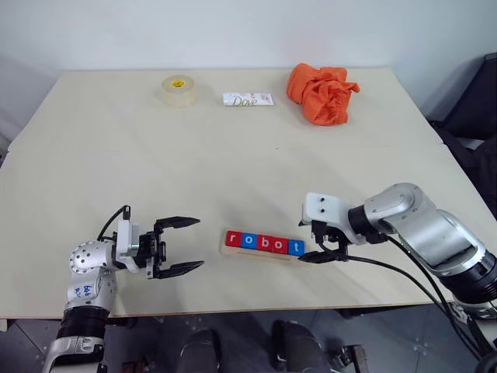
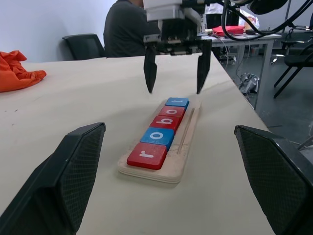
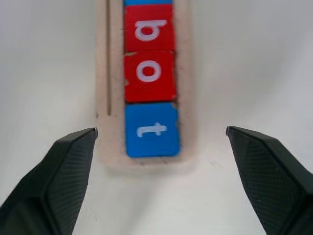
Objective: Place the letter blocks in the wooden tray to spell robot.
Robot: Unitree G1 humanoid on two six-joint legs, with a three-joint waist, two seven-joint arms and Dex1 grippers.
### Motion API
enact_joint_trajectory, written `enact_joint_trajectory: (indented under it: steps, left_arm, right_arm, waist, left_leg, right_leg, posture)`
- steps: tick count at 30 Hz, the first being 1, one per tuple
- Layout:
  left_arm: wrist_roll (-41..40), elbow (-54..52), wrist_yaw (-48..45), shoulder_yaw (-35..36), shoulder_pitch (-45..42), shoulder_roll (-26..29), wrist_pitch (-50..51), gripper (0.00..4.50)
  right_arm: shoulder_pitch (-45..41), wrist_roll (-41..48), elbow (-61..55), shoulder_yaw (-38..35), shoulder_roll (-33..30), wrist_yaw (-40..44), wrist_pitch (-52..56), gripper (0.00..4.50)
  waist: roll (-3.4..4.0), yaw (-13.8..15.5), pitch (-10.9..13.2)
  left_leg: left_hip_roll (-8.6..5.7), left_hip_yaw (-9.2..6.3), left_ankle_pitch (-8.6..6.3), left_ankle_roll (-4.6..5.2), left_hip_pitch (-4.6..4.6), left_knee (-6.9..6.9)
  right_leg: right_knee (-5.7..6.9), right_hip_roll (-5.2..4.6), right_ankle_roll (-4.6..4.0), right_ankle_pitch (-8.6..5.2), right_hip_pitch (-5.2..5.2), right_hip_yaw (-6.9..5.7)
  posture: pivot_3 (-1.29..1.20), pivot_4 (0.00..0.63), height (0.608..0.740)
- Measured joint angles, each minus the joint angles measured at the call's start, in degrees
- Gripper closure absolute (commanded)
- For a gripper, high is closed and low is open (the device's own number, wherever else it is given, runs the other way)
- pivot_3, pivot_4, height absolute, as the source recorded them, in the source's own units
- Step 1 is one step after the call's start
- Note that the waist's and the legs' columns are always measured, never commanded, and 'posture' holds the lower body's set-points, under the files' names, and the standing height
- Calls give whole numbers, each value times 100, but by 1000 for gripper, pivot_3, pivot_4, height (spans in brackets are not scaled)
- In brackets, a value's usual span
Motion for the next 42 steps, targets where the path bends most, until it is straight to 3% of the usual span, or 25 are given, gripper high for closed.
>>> enact_joint_trajectory:
  steps: [8,9,12,22,34,42]
  left_arm:
    - [35,94,-49,0,-20,-24,-5,0]
    - [39,104,-49,0,-21,-24,-5,0]
    - [43,113,-49,2,-26,-25,-7,0]
    - [43,-78,-2,92,116,46,6,0]
    - [33,-551,161,395,667,250,130,0]
    - [34,-667,244,396,697,249,136,0]
  right_arm:
    - [241,-35,350,-419,-29,-84,-962,39]
    - [234,-48,496,-464,-9,-120,-1064,209]
    - [43,-150,1100,-456,206,-222,-1233,964]
    - [-718,-488,2390,-116,1510,-287,-1832,4384]
    - [-1095,-897,3486,219,2685,-338,-2586,4450]
    - [-1108,-1076,3772,345,3038,-198,-2892,4450]
  waist:
    - [0,-1,0]
    - [0,-2,0]
    - [0,-11,0]
    - [0,-12,0]
    - [1,-20,0]
    - [1,-20,0]
  left_leg:
    - [0,2,0,0,0,0]
    - [0,2,0,0,0,0]
    - [0,4,1,-1,1,0]
    - [1,6,2,-3,0,-1]
    - [1,6,2,-2,1,0]
    - [1,6,2,-3,0,0]
  right_leg:
    - [-1,0,0,0,0,0]
    - [0,0,0,0,0,1]
    - [2,1,1,0,-1,1]
    - [6,2,0,0,-3,1]
    - [11,2,0,0,-3,1]
    - [13,2,0,0,-4,1]
  posture:
    - [0,150,740]
    - [0,150,740]
    - [0,150,740]
    - [0,150,740]
    - [0,150,740]
    - [0,150,740]
